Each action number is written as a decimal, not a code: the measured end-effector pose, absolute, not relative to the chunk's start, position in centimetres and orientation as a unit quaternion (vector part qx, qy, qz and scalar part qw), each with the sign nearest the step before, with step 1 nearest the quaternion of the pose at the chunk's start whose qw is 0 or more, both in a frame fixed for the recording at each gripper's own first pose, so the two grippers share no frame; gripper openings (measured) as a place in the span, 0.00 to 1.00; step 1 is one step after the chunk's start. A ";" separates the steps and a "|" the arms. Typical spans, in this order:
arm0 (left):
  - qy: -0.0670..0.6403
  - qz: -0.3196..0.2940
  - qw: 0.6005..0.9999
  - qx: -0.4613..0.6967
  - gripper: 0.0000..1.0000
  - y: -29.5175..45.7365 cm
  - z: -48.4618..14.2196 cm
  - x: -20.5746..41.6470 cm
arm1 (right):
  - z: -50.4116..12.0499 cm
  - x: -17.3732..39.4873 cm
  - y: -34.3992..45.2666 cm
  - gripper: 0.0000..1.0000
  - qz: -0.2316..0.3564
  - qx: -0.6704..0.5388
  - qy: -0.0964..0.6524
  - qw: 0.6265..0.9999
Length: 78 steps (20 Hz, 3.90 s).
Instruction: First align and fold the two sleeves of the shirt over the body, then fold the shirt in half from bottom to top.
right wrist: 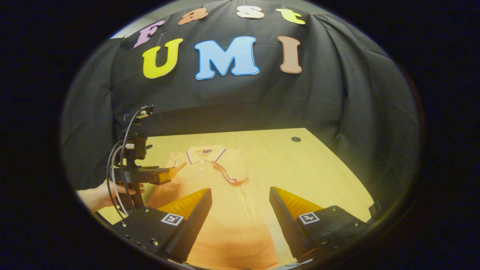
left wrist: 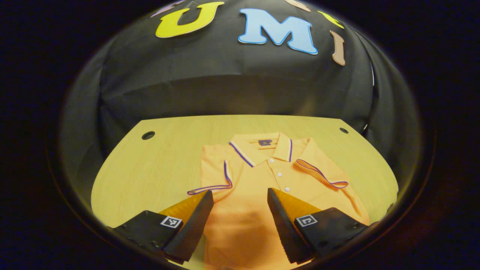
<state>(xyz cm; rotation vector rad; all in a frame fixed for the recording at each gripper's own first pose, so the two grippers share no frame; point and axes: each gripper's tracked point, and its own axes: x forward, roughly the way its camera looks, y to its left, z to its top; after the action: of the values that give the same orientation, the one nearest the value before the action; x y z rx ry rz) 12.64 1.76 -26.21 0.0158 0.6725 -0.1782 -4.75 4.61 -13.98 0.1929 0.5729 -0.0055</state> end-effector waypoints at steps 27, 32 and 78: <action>0.394 -0.091 0.915 0.014 0.95 7.6 -28.7 -15.5 | -28.4 -16.9 3.5 0.95 0.019 0.060 0.406 0.912; 0.396 -0.097 0.913 0.032 0.95 7.7 -30.0 -17.9 | -29.6 -19.0 3.4 0.95 0.022 0.062 0.418 0.906; 0.316 -0.075 0.945 0.023 0.06 2.2 -22.9 -11.2 | -21.4 -12.0 4.4 0.00 0.101 0.154 0.315 0.931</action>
<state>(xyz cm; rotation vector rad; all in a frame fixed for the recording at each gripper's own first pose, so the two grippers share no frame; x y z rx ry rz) -11.22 2.17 -22.95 0.0473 0.6444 -0.1521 -11.98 4.39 -21.39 0.3147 0.6444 0.2067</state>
